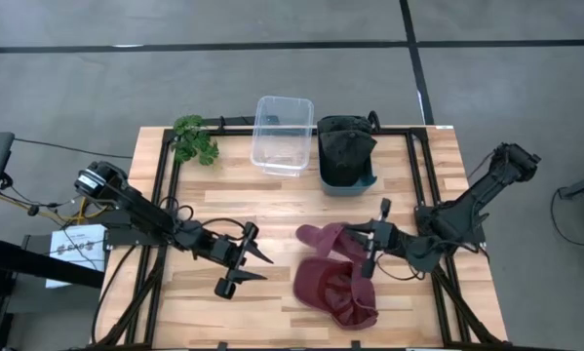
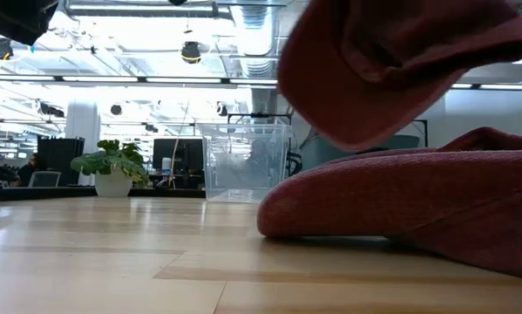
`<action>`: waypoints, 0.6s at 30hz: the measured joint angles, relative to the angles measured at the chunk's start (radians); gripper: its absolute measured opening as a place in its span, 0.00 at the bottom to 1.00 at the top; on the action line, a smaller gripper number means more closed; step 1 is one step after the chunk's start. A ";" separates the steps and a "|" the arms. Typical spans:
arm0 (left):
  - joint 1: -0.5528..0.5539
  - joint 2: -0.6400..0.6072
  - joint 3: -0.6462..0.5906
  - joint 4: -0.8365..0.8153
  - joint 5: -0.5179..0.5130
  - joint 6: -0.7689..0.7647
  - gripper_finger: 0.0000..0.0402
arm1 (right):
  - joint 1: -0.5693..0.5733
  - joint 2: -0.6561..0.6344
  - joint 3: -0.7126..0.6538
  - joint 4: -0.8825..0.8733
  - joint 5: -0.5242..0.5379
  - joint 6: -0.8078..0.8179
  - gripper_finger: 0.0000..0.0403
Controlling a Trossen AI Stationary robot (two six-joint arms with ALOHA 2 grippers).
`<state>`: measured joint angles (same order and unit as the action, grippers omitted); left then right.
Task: Pick & Place hat
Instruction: Put the left red cap into the transparent bin
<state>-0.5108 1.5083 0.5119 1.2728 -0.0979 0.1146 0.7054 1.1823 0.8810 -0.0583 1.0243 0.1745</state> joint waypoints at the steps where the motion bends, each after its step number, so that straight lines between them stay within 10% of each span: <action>1: 0.000 0.007 0.002 0.001 -0.005 0.000 0.44 | 0.007 -0.014 0.000 -0.030 0.020 0.029 0.00; 11: 0.040 0.208 0.182 0.011 -0.057 0.036 0.44 | -0.095 -0.058 0.000 0.060 0.067 0.109 0.00; 18: 0.052 0.353 0.320 0.009 -0.130 0.106 0.44 | -0.252 0.027 -0.001 0.243 -0.148 0.106 0.00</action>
<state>-0.4592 1.8618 0.8322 1.2818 -0.2279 0.2204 0.4534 1.2094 0.8799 0.1848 0.8760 0.2801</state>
